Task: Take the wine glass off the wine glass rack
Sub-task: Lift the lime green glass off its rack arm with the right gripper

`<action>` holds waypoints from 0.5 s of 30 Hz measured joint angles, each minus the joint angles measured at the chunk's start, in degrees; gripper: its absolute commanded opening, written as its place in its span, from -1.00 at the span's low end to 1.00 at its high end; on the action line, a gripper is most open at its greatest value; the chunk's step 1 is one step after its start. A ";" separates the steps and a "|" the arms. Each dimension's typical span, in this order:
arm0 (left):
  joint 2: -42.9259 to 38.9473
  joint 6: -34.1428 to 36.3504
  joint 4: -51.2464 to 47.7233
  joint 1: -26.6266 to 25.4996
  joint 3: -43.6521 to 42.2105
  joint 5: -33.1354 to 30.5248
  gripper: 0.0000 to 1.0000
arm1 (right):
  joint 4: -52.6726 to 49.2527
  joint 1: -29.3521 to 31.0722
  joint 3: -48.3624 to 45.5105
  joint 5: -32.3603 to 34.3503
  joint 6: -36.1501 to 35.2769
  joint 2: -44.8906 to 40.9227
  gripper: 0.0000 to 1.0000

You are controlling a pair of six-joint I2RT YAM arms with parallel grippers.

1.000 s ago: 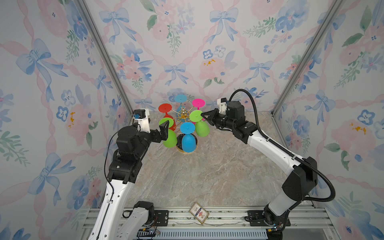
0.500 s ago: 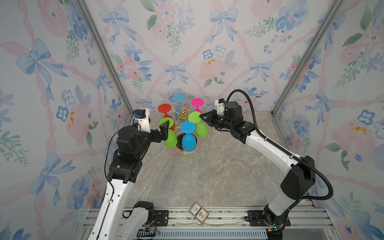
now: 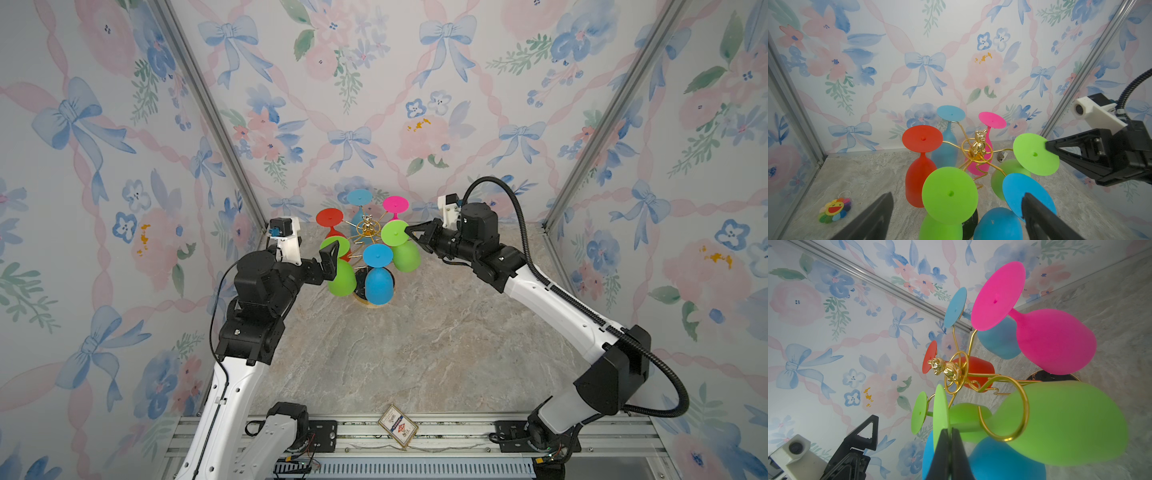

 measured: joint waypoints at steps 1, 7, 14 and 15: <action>0.00 0.00 0.00 0.00 0.00 0.04 0.96 | -0.15 -0.04 -0.33 0.07 -0.13 -0.48 -1.00; 0.68 -0.52 0.00 0.00 0.02 0.42 0.96 | -0.72 -0.68 -3.39 0.55 -0.74 -3.98 -1.00; 2.12 -1.42 0.00 0.00 0.50 2.19 0.96 | -2.56 -0.98 -7.65 1.92 -2.38 -9.81 -1.00; 2.38 -1.53 -0.02 -0.02 0.81 2.75 0.96 | -3.48 -1.07 -8.22 2.32 -3.10 -10.99 -1.00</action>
